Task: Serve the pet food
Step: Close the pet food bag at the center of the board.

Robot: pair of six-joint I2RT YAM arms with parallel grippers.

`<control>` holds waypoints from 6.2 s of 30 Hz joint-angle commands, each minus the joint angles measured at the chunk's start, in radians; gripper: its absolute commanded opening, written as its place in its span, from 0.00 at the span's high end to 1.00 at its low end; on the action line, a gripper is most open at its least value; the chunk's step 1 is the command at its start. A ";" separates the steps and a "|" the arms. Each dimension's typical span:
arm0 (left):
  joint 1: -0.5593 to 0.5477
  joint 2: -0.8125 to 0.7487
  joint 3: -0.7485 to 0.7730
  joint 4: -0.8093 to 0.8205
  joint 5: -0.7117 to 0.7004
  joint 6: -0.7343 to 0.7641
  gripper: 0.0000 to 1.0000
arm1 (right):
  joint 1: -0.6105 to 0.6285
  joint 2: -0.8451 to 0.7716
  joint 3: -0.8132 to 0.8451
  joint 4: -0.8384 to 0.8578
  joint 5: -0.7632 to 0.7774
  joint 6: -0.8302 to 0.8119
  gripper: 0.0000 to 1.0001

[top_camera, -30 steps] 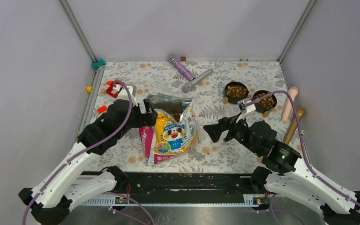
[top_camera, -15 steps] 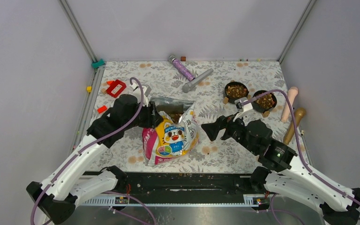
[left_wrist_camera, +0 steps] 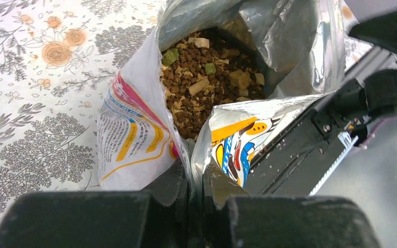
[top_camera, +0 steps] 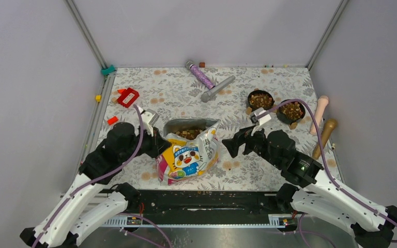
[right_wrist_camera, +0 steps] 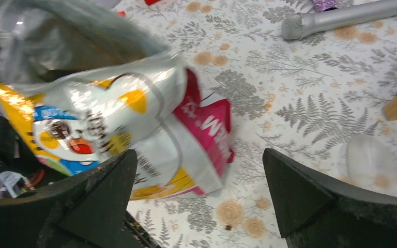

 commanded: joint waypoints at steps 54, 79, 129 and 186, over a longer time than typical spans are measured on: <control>-0.007 -0.194 0.118 0.056 0.261 0.209 1.00 | -0.479 0.316 0.557 -0.493 -0.664 -0.963 1.00; -0.009 0.121 0.176 0.056 0.392 0.213 0.22 | -0.479 0.388 0.640 -0.519 -0.889 -1.008 1.00; -0.032 0.158 0.315 0.033 0.316 0.071 0.05 | -0.479 0.339 0.646 -0.521 -0.953 -0.963 1.00; -0.710 0.381 0.552 -0.100 -0.479 -0.078 0.01 | -0.481 0.380 0.683 -0.253 -0.428 -0.176 1.00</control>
